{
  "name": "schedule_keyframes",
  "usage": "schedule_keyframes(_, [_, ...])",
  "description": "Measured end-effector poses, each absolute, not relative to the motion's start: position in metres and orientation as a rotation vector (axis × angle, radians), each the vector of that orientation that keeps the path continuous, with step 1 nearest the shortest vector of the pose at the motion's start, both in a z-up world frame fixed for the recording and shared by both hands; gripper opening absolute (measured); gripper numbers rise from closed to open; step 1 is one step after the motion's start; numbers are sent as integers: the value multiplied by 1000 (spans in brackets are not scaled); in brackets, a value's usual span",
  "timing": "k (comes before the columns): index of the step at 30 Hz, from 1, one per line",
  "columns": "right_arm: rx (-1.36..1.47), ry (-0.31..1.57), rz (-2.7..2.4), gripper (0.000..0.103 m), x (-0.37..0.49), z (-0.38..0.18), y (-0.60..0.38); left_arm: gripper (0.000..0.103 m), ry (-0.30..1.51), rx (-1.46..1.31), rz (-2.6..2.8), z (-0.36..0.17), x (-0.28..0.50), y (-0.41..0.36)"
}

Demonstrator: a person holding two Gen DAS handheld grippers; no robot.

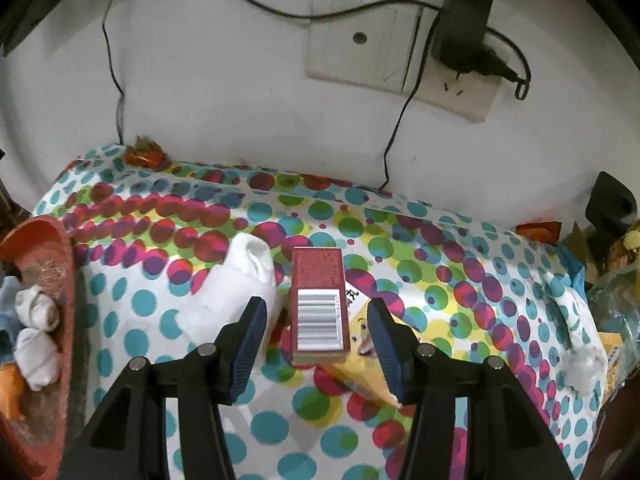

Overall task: Organize objects
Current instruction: 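Grasp the red barcode box with the right gripper and lift it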

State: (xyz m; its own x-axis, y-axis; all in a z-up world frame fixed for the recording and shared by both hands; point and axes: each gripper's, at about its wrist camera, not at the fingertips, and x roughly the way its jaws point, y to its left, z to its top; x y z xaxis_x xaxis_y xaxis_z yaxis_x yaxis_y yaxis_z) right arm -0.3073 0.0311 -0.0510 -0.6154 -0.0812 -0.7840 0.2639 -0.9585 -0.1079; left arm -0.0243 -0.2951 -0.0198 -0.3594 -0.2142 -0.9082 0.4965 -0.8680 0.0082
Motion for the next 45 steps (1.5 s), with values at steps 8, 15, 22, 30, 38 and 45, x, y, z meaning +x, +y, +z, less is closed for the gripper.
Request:
schedule_keyframes(8, [1207, 310, -2640, 30, -301, -64, 39, 101, 365, 1480, -2242, -30, -30, -291])
schedule_keyframes(15, [1115, 305, -2653, 30, -268, -57, 60, 101, 325, 1506, -2246, -36, -36, -280])
schedule_keyframes(22, [1137, 260, -2718, 30, -239, -61, 112, 101, 267, 1512, -2300, -35, -40, -259])
schedule_keyframes(30, [1258, 193, -2727, 30, -222, -86, 168, 101, 174, 1509, -2388, -30, -58, -220])
schedule_keyframes(38, [1266, 172, -2699, 30, -205, -94, 175, 101, 118, 1451, -2536, -13, -95, -166])
schedule_keyframes(45, [1261, 151, -2682, 30, -197, -93, 181, 101, 59, 1421, -2636, -12, -148, -117])
